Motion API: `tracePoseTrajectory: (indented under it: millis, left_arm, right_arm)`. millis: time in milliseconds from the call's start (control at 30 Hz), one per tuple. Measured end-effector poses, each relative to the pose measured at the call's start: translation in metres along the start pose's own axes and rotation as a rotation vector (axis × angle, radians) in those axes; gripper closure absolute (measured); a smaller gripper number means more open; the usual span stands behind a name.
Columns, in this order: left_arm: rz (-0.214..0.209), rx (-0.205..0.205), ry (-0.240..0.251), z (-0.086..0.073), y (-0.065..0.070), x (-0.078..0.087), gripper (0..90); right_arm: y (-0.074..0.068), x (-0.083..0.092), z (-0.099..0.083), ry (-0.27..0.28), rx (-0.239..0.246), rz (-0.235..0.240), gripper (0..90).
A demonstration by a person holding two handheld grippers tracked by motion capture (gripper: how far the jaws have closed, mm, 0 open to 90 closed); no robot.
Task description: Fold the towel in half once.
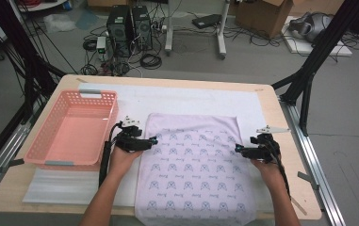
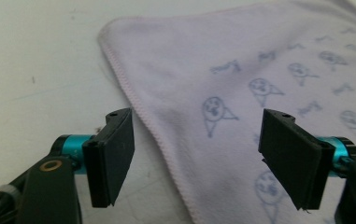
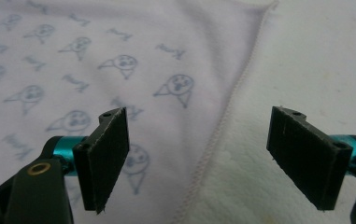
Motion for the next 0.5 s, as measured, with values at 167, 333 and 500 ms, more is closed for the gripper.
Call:
tracePoseTrajectory:
  millis: [167,333,500]
  left_arm:
    - [0.064,-0.011,-0.028,-0.001,-0.002,-0.014,30.0]
    - [0.146,-0.119,-0.025,-0.002,0.001,-0.020,37.7]
    - [0.146,-0.109,-0.011,-0.001,0.000,-0.020,48.5]
  right_arm:
    - [0.008,-0.015,-0.002,-0.042,0.000,-0.022,23.0]
    - [0.011,-0.025,0.003,-0.053,0.031,-0.095,30.0]
    - [0.008,-0.027,0.006,-0.047,0.061,-0.082,42.3]
Point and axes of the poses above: each handheld gripper's, and its own axes: x roughly backward along the jaws, z roughly out of its top, y roughly to its right, the point moved 9 cm from there along -x, roughly forward along the jaws, and after that the axes turned 6 degrees about x, right-handed, at the moved point
